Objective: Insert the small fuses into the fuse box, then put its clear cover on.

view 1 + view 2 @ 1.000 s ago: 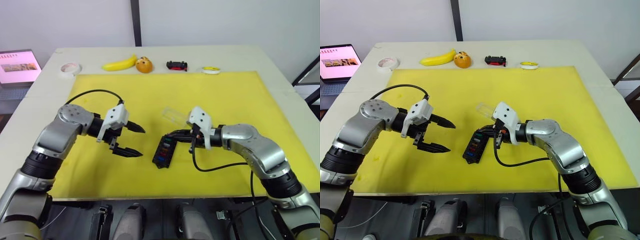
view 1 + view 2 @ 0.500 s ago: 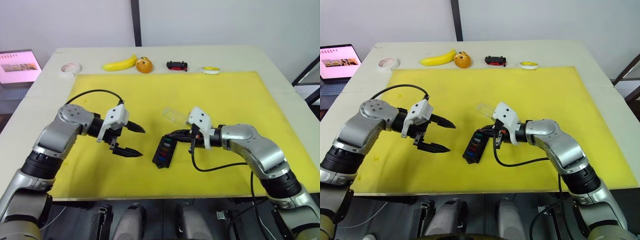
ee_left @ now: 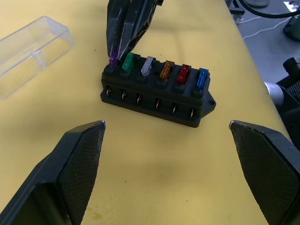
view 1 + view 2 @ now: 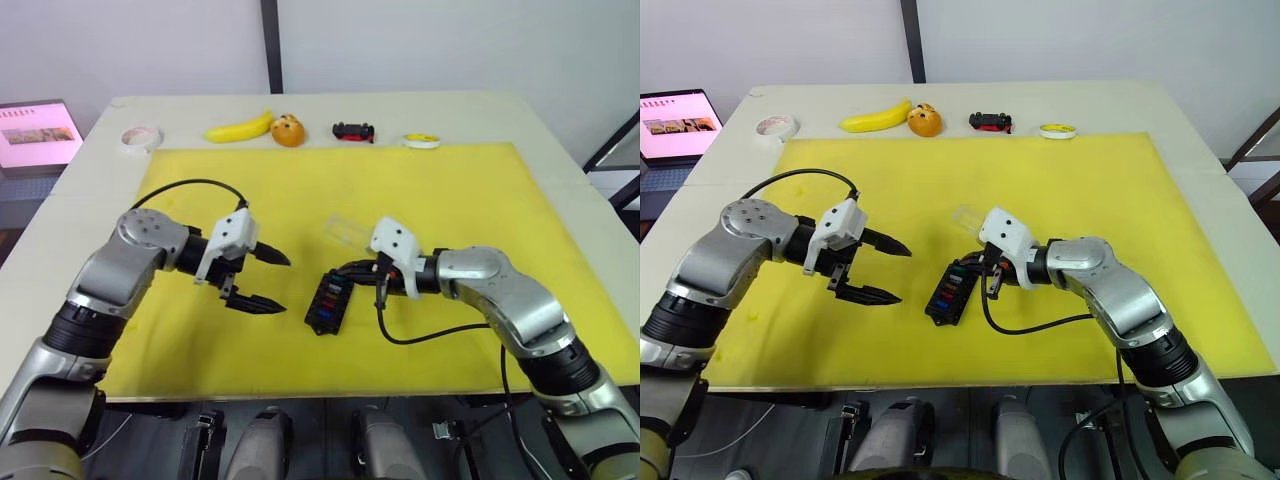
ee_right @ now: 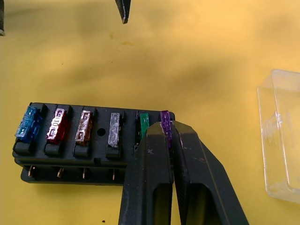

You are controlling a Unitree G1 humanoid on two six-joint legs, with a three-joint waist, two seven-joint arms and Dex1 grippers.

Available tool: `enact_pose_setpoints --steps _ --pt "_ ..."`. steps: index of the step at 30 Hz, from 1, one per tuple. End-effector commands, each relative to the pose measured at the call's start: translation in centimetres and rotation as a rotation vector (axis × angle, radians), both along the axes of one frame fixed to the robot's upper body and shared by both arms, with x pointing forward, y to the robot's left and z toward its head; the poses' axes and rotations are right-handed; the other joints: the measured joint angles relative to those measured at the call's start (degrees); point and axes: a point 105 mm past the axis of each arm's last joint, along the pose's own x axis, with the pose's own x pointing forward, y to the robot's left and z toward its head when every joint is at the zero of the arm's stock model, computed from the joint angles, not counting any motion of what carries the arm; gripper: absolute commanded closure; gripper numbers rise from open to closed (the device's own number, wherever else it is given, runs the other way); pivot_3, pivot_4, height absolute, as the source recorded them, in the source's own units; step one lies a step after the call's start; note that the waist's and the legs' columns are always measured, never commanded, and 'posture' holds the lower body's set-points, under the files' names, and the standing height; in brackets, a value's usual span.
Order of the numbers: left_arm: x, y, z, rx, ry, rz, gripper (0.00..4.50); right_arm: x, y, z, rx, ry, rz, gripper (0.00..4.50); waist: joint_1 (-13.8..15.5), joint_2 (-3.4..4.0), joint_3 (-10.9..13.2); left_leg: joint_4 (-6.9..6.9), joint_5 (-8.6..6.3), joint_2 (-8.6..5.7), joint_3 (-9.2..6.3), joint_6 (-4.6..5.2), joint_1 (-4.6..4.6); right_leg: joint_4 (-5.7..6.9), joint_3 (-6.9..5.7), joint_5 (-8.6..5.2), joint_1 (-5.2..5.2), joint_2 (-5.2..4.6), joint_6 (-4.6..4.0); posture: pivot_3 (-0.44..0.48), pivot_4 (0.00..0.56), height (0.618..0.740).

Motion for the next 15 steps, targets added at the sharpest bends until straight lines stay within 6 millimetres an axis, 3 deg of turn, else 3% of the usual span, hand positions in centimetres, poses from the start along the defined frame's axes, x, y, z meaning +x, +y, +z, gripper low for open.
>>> enact_pose_setpoints --steps 1,15 --pt "-0.1 -0.2 0.8 -0.009 -0.044 -0.012 0.04 -0.4 0.5 0.3 0.001 0.011 0.029 4.50 0.00 0.00 0.00 0.00 0.00 0.00 0.00 0.00 0.00 0.00 0.00 0.00 0.00 0.00 0.00 0.000 0.150 0.740" --pt "0.0 -0.4 0.8 -0.010 -0.050 -0.015 0.04 -0.4 0.5 1.5 0.026 -0.013 0.028 4.50 0.03 0.00 0.00 0.00 0.00 0.00 0.00 0.00 -0.01 0.00 0.00 0.00 0.00 0.00 0.00 0.000 0.150 0.740"
